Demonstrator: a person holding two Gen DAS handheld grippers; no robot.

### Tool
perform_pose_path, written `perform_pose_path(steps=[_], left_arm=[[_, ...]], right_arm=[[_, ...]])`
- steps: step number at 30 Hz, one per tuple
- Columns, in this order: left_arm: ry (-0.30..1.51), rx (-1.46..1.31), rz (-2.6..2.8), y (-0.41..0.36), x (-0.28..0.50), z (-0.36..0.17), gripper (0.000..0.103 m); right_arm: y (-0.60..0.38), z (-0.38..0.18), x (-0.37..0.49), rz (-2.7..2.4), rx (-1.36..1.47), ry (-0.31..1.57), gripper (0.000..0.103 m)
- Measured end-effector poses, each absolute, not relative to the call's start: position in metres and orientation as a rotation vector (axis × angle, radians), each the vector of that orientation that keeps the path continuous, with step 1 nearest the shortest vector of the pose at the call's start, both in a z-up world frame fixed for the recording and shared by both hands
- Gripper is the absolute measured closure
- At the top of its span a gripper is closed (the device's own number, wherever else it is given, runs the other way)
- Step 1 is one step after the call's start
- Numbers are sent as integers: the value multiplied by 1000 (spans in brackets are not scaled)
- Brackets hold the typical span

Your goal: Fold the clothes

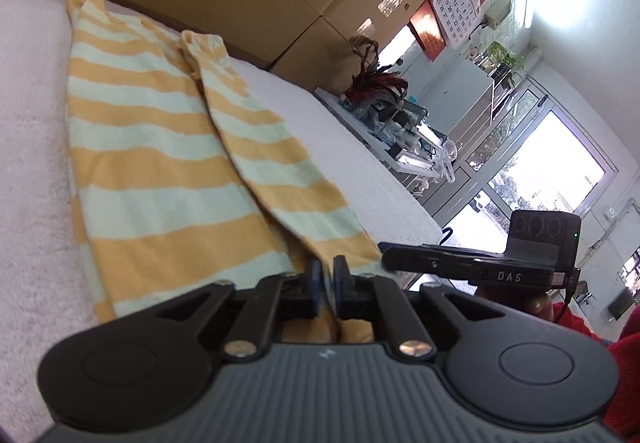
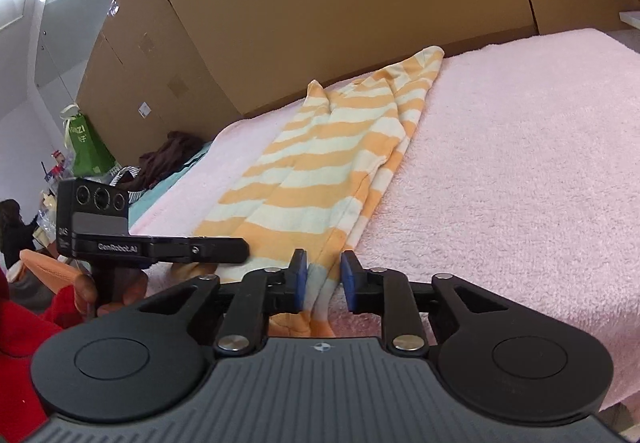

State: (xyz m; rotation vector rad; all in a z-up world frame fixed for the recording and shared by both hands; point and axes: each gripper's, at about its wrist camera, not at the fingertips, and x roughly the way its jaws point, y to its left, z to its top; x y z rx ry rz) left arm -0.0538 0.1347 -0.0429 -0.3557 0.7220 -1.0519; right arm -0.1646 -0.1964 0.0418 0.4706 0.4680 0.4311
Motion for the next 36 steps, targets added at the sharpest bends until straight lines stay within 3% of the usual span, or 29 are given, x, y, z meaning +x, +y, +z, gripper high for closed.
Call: perform_pose_path(steps=[1,3,6,14,15,16,19,20,26,27,31,34,36], left_arm=[[715,-353,-1043,136,-50,-40,65],[700,-348,-1026,138,-43,-33,51],[690,-340,-945,130,-19,-29,50],[723,-379,-785,106,32,-28,56],[718,-358,-791,103,31,-27,57],[714,-339,-795,101,30,-27,61],[722,-320,-783,99,29,-29,101],[729,-328,-773,100,30,-30,103],[765,-371,-732,105,36,-34,97],[767,-381,-732,107,37,-34,97],[753,-378,-740,104,42,-28,102],[713,-315,-758,89,50,-18,97],[687,-273,-770,79,55,-10,86]], right_arm=[[-198,43,-162,425,477,458,80],[-202,45,-156,414,488,438,80],[-206,45,-137,364,491,424,79],[-194,29,-83,217,415,478,77],[-192,27,-77,203,405,486,81],[-190,25,-73,193,396,492,87],[-193,23,-78,208,397,458,93],[-195,23,-80,204,409,448,94],[-198,23,-72,197,445,497,86],[-199,25,-73,197,451,496,81],[-213,39,-73,187,493,426,79],[-216,43,-54,267,537,425,78],[-216,44,-39,335,574,442,78]])
